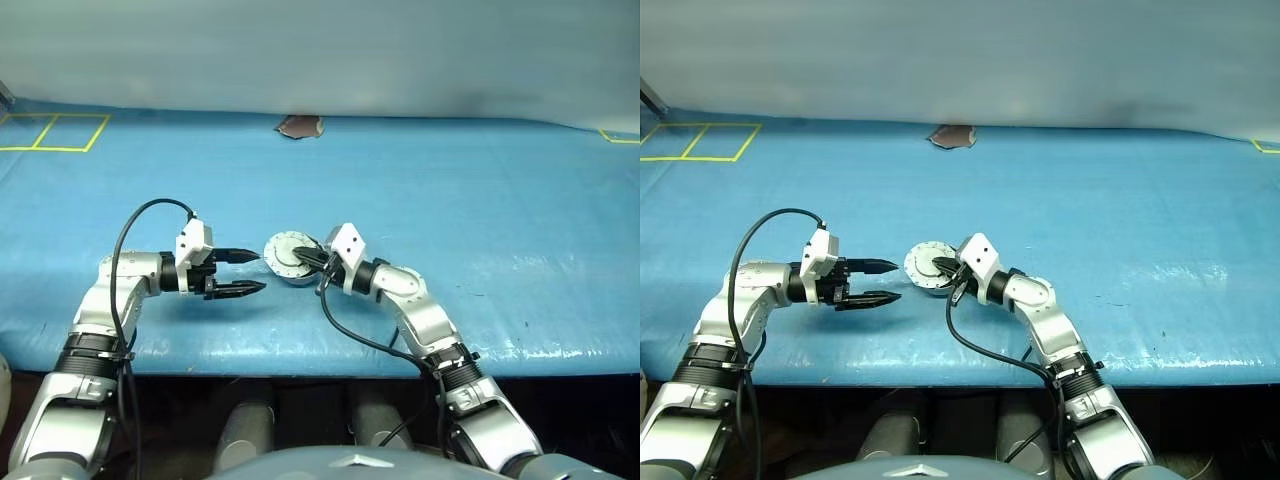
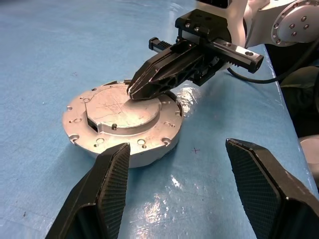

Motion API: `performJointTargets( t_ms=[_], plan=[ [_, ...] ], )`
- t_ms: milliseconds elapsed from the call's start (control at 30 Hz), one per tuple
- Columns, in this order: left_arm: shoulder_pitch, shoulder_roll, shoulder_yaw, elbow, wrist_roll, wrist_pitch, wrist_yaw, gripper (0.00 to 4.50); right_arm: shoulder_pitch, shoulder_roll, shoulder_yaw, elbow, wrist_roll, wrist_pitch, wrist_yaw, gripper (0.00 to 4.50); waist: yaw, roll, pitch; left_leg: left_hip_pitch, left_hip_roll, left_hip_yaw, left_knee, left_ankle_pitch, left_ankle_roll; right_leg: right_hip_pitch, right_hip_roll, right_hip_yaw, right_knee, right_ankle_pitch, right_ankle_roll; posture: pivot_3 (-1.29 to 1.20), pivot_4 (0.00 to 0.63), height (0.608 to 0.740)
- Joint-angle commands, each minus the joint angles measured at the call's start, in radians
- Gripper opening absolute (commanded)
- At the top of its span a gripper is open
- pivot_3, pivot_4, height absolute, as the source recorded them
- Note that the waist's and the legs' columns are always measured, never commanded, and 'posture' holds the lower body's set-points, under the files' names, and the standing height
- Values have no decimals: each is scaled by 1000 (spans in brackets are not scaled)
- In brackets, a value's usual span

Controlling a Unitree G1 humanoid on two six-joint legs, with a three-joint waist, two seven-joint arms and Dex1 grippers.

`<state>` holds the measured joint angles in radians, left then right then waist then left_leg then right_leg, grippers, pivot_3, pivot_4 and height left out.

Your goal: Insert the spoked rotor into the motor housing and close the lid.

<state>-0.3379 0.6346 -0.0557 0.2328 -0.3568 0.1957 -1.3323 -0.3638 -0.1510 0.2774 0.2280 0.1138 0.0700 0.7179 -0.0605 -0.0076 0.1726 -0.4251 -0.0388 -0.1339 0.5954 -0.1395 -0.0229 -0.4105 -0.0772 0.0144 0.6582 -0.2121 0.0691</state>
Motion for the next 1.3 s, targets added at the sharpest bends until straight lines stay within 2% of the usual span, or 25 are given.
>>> performJointTargets(
  t_ms=[33,233,433,567,867,933,1300],
  plan=[
    [-3,11,29,-26,-20,2,3,3322,17,11,22,43,-30,-19,-11,0,0,0,0,0,0,0,0,0,0,0,0,0,0,0,0,0,150,740],
    [-3,-11,27,-11,-13,-22,18,3322,33,5,21,27,-58,-56,-39,0,0,0,0,5,0,0,-2,0,0,3,0,0,1,-1,-1,0,150,740],
    [0,-26,34,0,-18,-30,30,3322,26,-5,-24,-141,47,69,0,0,1,0,0,5,0,0,-3,0,0,2,0,1,1,-1,-2,0,150,740],
    [2,-27,37,5,-15,-36,35,3355,4,-13,-19,-202,66,118,18,850,1,0,0,3,0,0,-4,0,0,0,0,1,1,-2,-3,0,150,740],
    [13,-21,39,-2,-17,-34,51,3355,-36,12,-3,-137,38,133,-10,3901,2,0,0,3,0,0,-5,0,0,0,0,0,1,-2,-3,0,150,740],
    [16,-19,40,-5,-17,-33,53,3355,-40,18,-5,-122,34,127,-14,4469,1,0,0,3,0,0,-5,0,0,0,-1,0,1,-2,-3,0,150,740],
    [32,-13,40,-18,-15,-30,67,3355,-57,51,-18,-7,17,99,-43,4469,1,0,0,2,0,0,-5,0,0,-1,-1,0,1,-2,-3,0,150,740]
  ],
)
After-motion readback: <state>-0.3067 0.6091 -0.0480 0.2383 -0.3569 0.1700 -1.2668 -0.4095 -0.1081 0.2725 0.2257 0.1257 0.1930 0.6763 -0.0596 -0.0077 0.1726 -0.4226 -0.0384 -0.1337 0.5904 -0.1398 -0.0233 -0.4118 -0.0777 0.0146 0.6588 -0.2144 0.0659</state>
